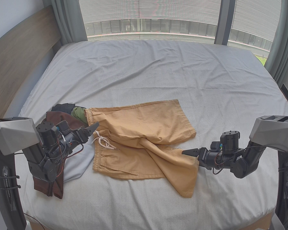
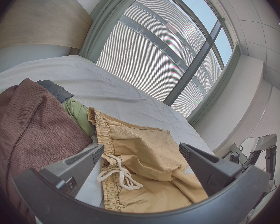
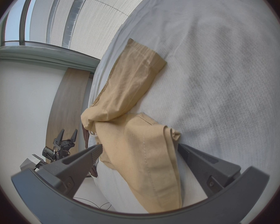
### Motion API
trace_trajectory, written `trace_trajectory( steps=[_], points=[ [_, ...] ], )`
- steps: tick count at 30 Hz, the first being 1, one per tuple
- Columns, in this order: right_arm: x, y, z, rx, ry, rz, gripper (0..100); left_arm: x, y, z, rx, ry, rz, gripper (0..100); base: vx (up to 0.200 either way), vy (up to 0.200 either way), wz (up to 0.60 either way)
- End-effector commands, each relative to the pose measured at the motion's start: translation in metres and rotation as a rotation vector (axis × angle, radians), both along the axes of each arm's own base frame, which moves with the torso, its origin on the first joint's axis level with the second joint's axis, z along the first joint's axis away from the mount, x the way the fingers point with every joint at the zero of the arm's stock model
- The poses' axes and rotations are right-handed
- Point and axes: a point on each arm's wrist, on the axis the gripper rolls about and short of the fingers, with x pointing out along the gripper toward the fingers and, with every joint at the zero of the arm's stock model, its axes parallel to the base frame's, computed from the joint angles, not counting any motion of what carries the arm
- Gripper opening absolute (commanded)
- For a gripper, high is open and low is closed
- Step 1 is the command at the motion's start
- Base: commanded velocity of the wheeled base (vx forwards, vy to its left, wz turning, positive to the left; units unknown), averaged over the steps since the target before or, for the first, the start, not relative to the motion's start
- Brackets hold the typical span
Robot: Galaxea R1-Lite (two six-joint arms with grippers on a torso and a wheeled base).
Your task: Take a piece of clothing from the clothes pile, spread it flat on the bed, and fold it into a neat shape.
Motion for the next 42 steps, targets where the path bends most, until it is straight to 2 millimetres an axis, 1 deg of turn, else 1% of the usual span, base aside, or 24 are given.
trace_trajectory(
  steps=[1, 6, 11, 17, 20, 25, 30, 38, 39, 42],
  points=[
    [-0.003, 0.009, -0.002, -0.008, 0.034, 0.026, 100, 0.000, 0.000, -0.001, 0.000, 0.004, 0.001, 100, 0.000, 0.000, 0.00],
    [-0.002, 0.017, 0.000, -0.001, 0.021, 0.042, 100, 0.001, 0.000, -0.003, 0.000, 0.008, 0.001, 100, 0.000, 0.000, 0.00],
    [0.008, 0.018, 0.007, 0.023, -0.027, 0.031, 100, 0.001, 0.000, -0.003, 0.000, 0.007, 0.001, 100, 0.000, 0.000, 0.00],
    [0.022, 0.016, 0.019, 0.091, -0.080, -0.022, 100, 0.001, 0.000, -0.005, 0.001, 0.011, 0.002, 100, 0.000, 0.000, 0.00],
    [0.026, 0.009, 0.024, 0.102, -0.104, -0.047, 100, 0.001, 0.000, -0.005, 0.002, 0.011, 0.002, 100, 0.000, 0.000, 0.00],
    [0.029, 0.000, 0.025, 0.102, -0.108, -0.069, 100, 0.001, 0.000, -0.006, 0.010, 0.008, 0.001, 100, 0.000, 0.000, 0.00],
    [0.030, -0.004, 0.024, 0.101, -0.107, -0.080, 100, 0.001, 0.000, -0.005, 0.010, 0.007, 0.001, 100, 0.000, 0.000, 0.00],
    [0.033, -0.006, 0.022, 0.099, -0.112, -0.087, 100, 0.001, 0.000, -0.005, 0.012, 0.006, 0.000, 100, 0.000, 0.000, 0.00],
    [0.034, -0.005, 0.022, 0.099, -0.112, -0.087, 0, 0.001, 0.000, -0.005, 0.012, 0.006, 0.000, 100, 0.000, 0.000, 0.00],
    [0.034, -0.005, 0.020, 0.097, -0.110, -0.088, 0, 0.001, 0.000, -0.005, 0.012, 0.006, 0.000, 100, 0.000, 0.000, 0.00]
  ],
)
